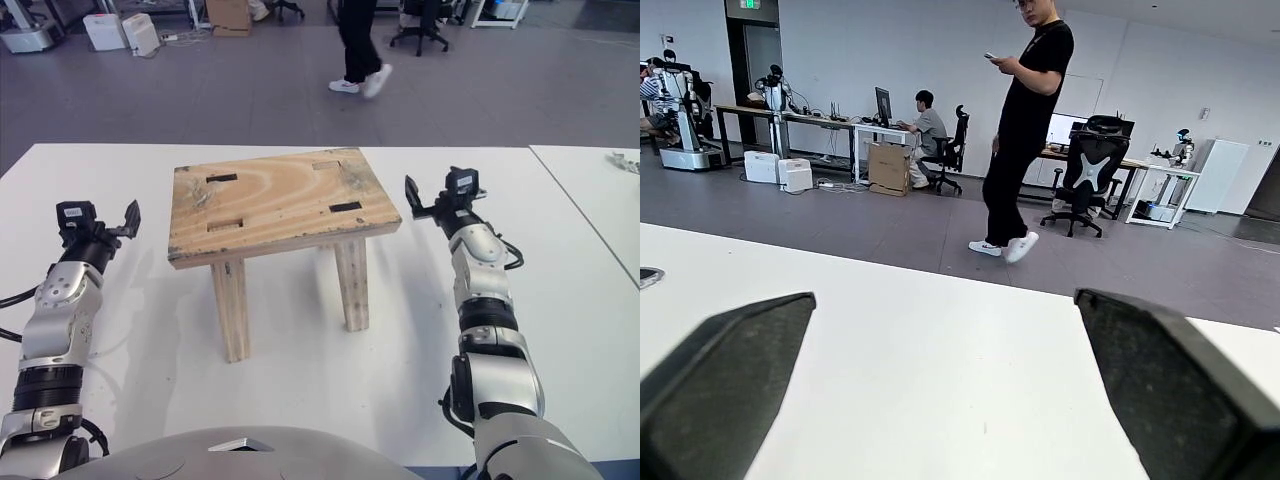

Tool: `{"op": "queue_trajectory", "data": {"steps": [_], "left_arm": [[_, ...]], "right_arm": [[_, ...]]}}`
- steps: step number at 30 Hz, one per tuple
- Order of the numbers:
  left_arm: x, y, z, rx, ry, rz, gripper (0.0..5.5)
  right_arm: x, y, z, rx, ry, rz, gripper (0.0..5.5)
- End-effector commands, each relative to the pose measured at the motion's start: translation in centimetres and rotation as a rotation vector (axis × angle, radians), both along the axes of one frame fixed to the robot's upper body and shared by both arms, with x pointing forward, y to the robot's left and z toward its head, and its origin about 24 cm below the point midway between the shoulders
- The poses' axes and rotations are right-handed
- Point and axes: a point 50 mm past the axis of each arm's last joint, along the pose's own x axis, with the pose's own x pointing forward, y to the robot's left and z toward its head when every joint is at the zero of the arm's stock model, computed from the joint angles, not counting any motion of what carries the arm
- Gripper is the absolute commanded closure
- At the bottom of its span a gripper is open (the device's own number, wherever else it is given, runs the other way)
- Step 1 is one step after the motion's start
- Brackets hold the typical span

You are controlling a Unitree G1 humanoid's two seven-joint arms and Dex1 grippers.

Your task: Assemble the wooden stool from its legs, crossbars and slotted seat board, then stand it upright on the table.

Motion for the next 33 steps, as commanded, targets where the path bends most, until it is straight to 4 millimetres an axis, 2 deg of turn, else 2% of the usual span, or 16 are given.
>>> {"op": "queue_trajectory", "data": {"steps": [1, 5, 11, 15, 19, 33], "left_arm": [[1.0, 0.8, 0.5, 0.040, -0.024, 0.096, 1.13], [1.1, 0.7, 0.4, 0.017, -0.014, 0.074, 1.13], [0.8, 0.5, 0.1, -0.047, -0.017, 0.047, 1.13], [0.7, 0.0, 0.2, -0.094, -0.035, -0.005, 1.13], [0.6, -0.1, 0.1, -0.138, -0.042, -0.030, 1.13], [1.5, -0.8, 0.6, -0.128, -0.057, -0.063, 1.13]], "right_arm": [[1.0, -2.2, 2.2, 0.174, -0.045, -0.148, 0.67], [0.5, -2.2, 2.4, 0.073, -0.053, -0.073, 0.67], [0.3, -1.4, 2.2, 0.059, -0.038, 0.019, 0.67], [0.0, -2.1, 2.4, 0.075, -0.029, 0.029, 0.67], [0.0, -1.5, 2.2, 0.038, -0.022, 0.061, 0.67], [0.2, -1.3, 2.3, 0.032, -0.035, 0.066, 0.67]]}}
